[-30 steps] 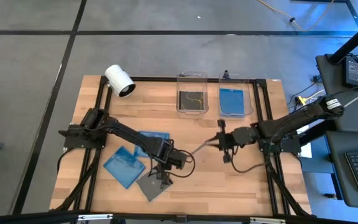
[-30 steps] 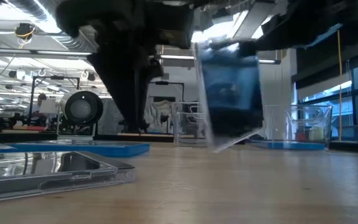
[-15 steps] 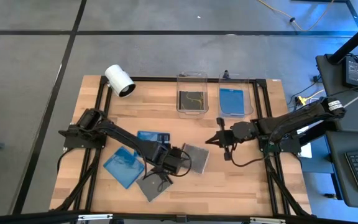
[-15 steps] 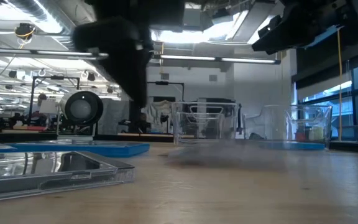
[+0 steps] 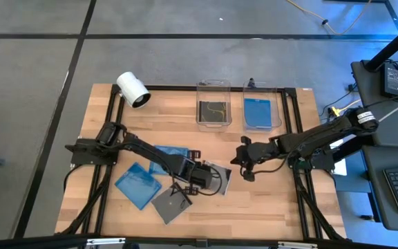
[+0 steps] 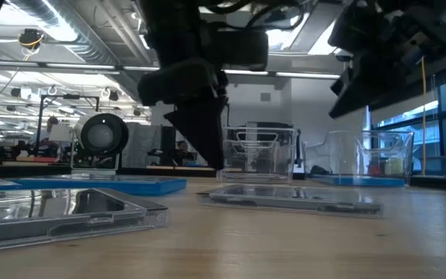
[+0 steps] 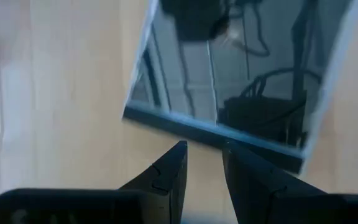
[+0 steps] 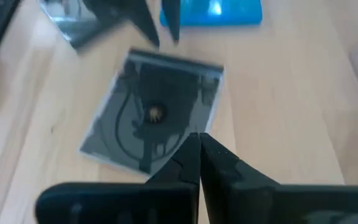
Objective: Pick & place jewel cases by type
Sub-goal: Put the right black CD case into the left transparent bin
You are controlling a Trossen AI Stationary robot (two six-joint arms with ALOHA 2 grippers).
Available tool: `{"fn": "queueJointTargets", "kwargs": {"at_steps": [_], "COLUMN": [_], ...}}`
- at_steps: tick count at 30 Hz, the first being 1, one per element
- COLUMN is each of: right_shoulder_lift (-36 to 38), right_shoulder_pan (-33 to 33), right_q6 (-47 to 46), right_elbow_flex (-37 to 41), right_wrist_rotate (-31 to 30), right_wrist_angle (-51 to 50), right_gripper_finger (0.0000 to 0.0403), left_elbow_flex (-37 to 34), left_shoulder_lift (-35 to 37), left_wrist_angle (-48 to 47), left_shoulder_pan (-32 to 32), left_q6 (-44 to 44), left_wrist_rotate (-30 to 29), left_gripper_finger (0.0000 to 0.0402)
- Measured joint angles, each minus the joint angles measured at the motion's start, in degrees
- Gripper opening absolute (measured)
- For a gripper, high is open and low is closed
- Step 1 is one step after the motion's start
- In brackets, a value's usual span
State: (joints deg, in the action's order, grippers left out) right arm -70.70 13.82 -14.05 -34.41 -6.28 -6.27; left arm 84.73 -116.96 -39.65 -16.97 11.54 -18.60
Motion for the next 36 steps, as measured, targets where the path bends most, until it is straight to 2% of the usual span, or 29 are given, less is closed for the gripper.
{"fn": "queueJointTargets", "kwargs": {"at_steps": [3,6,8,11,13,15,19,23,26,32,36], "right_shoulder_lift": [0.0,-0.1,-0.2,-0.2,-0.2,-0.2,-0.2,-0.2,-0.2,-0.5,-0.6], "right_shoulder_pan": [0.8,1.8,2.5,3.3,3.5,3.5,3.5,3.5,3.5,3.2,3.2], "right_q6": [-0.6,-0.5,-0.6,-0.9,-0.9,-0.6,-0.6,-1.4,-2.2,1.3,2.6], "right_elbow_flex": [0.0,0.0,0.0,0.0,0.0,0.0,0.0,0.0,0.0,0.0,0.0], "right_wrist_rotate": [0.2,0.3,0.3,0.1,0.0,-0.1,-1.7,-2.7,-2.7,-3.1,-3.2], "right_wrist_angle": [-1.9,-1.7,-2.2,-2.7,-3.1,-3.0,-3.0,-3.0,-2.9,-2.3,-1.4], "right_gripper_finger": [0.0022,0.0045,0.0063,0.0093,0.0112,0.0126,0.0141,0.0144,0.0144,0.0144,0.0144], "left_elbow_flex": [0.0,-0.2,-2.8,-9.6,-15.3,-22.1,-33.1,-41.6,-44.5,-45.2,-45.3], "left_shoulder_lift": [0.0,0.0,0.1,3.0,6.5,10.0,18.3,20.4,19.7,15.6,14.4], "left_wrist_angle": [-2.2,-1.3,1.8,3.6,8.1,18.0,39.7,52.7,60.4,66.3,69.7], "left_shoulder_pan": [0.7,0.7,0.5,0.5,1.4,1.6,1.5,0.5,-0.8,-3.0,-3.3], "left_q6": [1.3,0.8,-0.1,3.8,7.5,9.3,5.5,6.9,9.7,9.3,9.2], "left_wrist_rotate": [0.0,4.7,7.6,7.7,7.7,7.7,9.1,11.9,12.3,11.9,8.5], "left_gripper_finger": [0.0100,0.0100,0.0100,0.0100,0.0100,0.0100,0.0100,0.0100,0.0100,0.0100,0.0100]}}
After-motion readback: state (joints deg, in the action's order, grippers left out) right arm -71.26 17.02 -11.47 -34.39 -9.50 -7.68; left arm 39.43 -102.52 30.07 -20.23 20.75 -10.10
